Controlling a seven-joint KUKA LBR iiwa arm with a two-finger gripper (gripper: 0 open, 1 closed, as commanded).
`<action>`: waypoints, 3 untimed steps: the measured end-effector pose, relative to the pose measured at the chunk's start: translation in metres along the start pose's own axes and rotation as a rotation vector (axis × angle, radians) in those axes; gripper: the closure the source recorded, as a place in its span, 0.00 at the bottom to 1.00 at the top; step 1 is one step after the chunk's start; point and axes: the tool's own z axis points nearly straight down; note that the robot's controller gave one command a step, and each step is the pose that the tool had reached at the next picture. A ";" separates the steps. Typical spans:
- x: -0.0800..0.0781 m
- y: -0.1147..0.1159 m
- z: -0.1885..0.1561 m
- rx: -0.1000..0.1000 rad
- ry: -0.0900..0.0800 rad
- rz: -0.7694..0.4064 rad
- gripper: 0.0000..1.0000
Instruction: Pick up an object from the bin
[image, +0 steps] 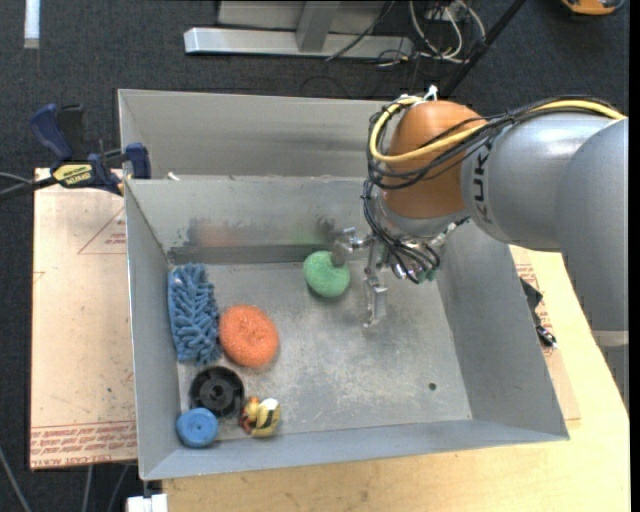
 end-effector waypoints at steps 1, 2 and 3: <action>-0.019 0.051 0.012 0.001 -0.014 0.238 1.00; -0.019 0.051 0.012 0.001 -0.014 0.238 1.00; -0.022 0.051 -0.023 0.000 -0.022 0.238 1.00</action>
Offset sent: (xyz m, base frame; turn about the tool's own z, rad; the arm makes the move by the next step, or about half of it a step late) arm 0.0000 0.0000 0.0000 0.0000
